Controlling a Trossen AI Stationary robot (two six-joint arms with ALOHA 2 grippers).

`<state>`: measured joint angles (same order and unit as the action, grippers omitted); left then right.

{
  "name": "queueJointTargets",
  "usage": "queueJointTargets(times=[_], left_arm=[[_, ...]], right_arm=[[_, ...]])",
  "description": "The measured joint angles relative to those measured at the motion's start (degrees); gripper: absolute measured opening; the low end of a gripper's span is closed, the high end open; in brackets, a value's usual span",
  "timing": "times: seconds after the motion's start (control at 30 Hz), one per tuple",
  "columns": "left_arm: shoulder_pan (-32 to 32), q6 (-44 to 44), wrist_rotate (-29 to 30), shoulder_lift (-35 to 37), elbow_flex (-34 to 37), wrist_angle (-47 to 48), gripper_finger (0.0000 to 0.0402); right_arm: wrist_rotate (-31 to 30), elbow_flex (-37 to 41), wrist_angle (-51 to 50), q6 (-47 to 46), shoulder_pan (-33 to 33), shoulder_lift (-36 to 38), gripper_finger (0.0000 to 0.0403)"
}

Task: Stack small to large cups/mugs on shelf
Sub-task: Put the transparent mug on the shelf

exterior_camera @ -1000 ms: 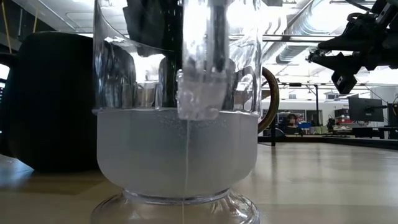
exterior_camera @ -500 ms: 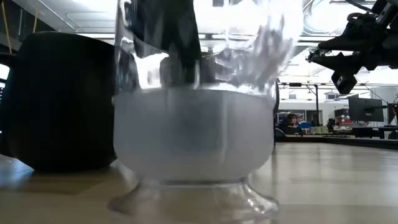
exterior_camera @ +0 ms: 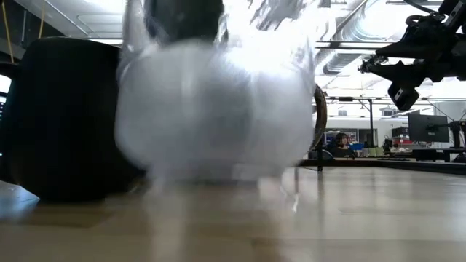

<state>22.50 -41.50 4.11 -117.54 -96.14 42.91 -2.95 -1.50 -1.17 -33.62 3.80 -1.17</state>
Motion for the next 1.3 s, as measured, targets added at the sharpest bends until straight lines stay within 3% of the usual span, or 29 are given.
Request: queueJointTargets(times=[0.5,1.3], left_arm=[[-0.02,7.97,6.06,0.07,-11.57,12.7,0.0],[-6.86,21.66,6.04,0.04,-26.49,32.38,0.0]], right_arm=[[-0.02,0.0,-0.08,-0.01,0.02,0.0,0.0128],[-0.04,0.0,-0.07,-0.03,0.02,0.0,0.0128]])
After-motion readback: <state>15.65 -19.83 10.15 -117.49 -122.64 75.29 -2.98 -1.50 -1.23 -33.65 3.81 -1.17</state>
